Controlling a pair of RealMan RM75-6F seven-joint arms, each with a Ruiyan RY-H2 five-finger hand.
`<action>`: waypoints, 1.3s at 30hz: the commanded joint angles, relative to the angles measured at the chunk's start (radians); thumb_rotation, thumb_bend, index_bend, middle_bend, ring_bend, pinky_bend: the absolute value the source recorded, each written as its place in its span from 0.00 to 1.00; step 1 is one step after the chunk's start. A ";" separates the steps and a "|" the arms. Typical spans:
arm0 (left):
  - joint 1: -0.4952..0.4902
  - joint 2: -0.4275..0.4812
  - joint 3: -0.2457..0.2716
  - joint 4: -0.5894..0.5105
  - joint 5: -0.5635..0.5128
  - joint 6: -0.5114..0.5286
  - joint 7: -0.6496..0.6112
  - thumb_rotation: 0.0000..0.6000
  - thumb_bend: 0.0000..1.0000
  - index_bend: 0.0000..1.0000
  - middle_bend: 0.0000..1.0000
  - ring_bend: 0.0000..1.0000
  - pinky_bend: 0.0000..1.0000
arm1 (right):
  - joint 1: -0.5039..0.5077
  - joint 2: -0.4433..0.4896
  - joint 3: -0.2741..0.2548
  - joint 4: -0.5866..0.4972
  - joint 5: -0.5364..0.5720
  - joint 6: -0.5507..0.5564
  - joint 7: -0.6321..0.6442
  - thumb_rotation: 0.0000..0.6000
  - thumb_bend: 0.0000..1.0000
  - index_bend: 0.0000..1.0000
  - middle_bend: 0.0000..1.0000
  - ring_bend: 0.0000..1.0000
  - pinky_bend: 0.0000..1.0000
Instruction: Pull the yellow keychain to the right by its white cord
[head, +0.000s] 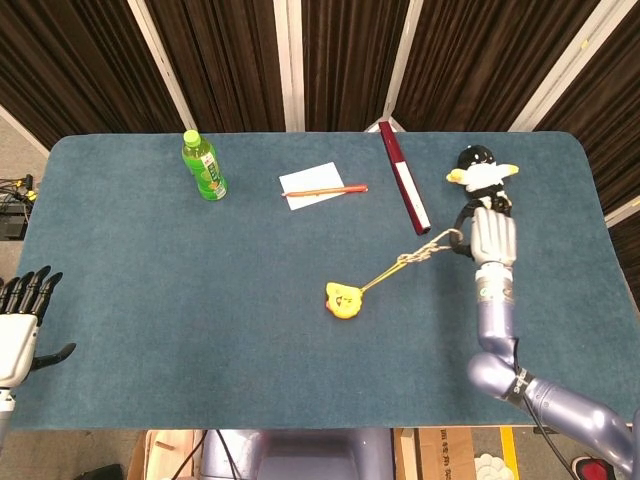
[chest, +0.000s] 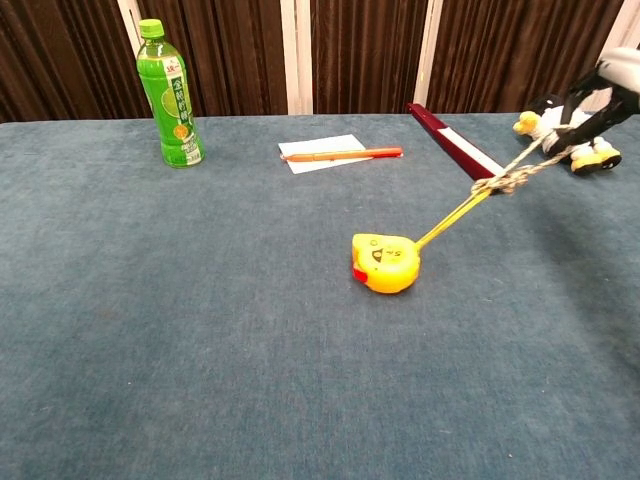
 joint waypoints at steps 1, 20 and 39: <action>0.000 0.000 0.000 0.000 0.000 0.000 0.001 1.00 0.00 0.00 0.00 0.00 0.00 | -0.001 0.008 0.009 0.019 0.015 -0.005 0.001 1.00 0.52 0.66 0.32 0.05 0.04; 0.001 -0.001 0.000 -0.002 0.001 0.002 0.007 1.00 0.00 0.00 0.00 0.00 0.00 | 0.009 0.046 0.067 0.167 0.071 -0.002 0.007 1.00 0.52 0.66 0.32 0.05 0.04; 0.000 -0.002 0.005 -0.005 0.018 0.009 0.015 1.00 0.00 0.00 0.00 0.00 0.00 | -0.036 0.075 0.037 0.169 0.088 -0.046 0.008 1.00 0.47 0.01 0.04 0.00 0.00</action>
